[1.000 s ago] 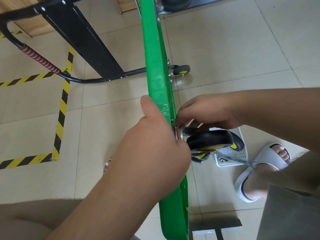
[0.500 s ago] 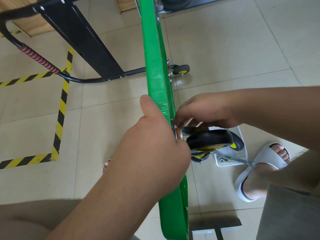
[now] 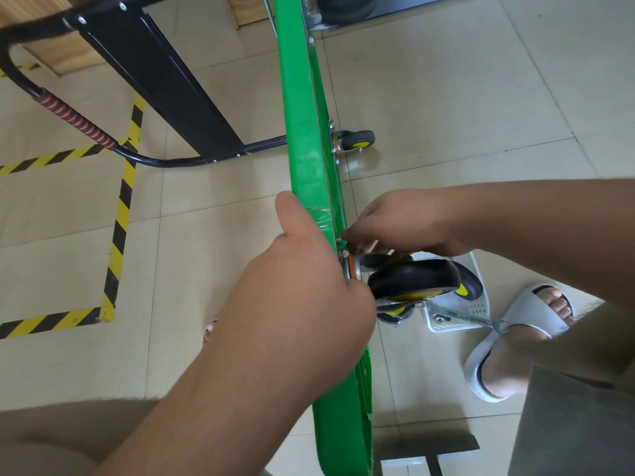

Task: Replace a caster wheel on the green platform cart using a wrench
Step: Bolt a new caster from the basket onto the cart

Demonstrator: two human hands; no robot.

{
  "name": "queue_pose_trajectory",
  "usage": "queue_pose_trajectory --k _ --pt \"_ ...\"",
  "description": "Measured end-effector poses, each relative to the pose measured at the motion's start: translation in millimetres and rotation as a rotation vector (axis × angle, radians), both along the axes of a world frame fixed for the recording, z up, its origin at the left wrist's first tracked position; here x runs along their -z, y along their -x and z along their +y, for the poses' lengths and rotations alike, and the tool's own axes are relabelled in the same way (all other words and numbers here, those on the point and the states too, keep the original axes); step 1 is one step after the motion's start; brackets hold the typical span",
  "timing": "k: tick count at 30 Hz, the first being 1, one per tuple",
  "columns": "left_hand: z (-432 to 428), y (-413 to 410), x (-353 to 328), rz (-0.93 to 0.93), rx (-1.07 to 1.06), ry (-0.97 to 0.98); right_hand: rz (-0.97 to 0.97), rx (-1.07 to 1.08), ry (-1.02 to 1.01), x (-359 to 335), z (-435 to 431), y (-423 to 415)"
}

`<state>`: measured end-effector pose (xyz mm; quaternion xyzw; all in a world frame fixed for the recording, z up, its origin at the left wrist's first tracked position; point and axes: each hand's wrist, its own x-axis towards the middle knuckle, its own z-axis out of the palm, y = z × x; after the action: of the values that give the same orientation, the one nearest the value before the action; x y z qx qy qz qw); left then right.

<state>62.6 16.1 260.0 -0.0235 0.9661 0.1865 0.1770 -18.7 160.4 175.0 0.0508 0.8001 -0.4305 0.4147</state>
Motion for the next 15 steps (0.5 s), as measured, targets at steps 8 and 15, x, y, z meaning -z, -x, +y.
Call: queue_pose_trajectory --k 8,15 --pt "-3.6 1.8 3.5 -0.009 -0.016 -0.033 -0.115 -0.005 0.101 -4.1 2.5 0.5" --pt "-4.6 1.4 3.8 -0.023 -0.018 -0.041 -0.119 -0.029 0.078 -6.1 2.0 -2.4"
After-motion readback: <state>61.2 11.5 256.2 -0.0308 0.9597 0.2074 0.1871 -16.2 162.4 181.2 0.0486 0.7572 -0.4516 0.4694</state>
